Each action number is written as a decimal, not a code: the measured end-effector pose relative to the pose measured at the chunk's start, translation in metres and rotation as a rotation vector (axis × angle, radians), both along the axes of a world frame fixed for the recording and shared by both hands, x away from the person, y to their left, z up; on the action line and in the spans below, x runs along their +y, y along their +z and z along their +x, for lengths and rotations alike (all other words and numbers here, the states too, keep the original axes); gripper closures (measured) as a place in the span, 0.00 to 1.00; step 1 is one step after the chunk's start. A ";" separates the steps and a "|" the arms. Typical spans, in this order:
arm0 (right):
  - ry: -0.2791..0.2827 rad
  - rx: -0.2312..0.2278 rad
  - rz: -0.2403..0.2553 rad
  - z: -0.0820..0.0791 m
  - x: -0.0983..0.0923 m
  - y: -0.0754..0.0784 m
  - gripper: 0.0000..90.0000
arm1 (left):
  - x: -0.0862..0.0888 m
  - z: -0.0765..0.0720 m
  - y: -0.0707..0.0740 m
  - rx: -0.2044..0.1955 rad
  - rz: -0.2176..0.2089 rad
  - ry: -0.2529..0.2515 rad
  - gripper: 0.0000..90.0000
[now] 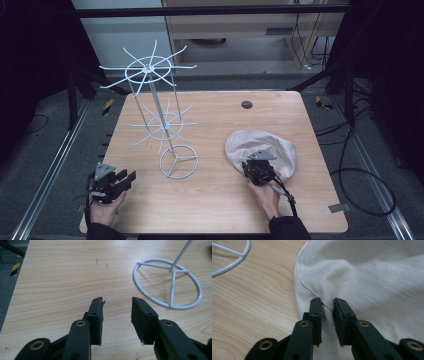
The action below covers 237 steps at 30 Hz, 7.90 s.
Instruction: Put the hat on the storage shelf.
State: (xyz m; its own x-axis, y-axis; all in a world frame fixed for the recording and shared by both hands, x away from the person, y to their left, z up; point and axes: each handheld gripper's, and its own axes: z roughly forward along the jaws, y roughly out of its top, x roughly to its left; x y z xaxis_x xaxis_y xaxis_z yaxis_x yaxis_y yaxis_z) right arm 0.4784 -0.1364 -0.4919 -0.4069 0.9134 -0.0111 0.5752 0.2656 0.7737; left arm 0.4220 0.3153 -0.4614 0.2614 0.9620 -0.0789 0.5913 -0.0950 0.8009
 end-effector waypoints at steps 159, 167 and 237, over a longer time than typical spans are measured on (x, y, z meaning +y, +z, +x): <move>-0.115 -0.147 -0.017 -0.002 -0.103 0.041 0.98 | -0.265 -0.005 -0.008 -0.018 0.039 -0.561 0.99; -0.120 -0.142 -0.015 0.009 -0.100 0.035 0.98 | -0.271 -0.006 -0.014 -0.005 0.034 -0.555 0.99; -0.055 0.051 0.044 -0.045 -0.103 -0.002 1.00 | -0.260 0.057 -0.022 0.006 0.113 -0.623 1.00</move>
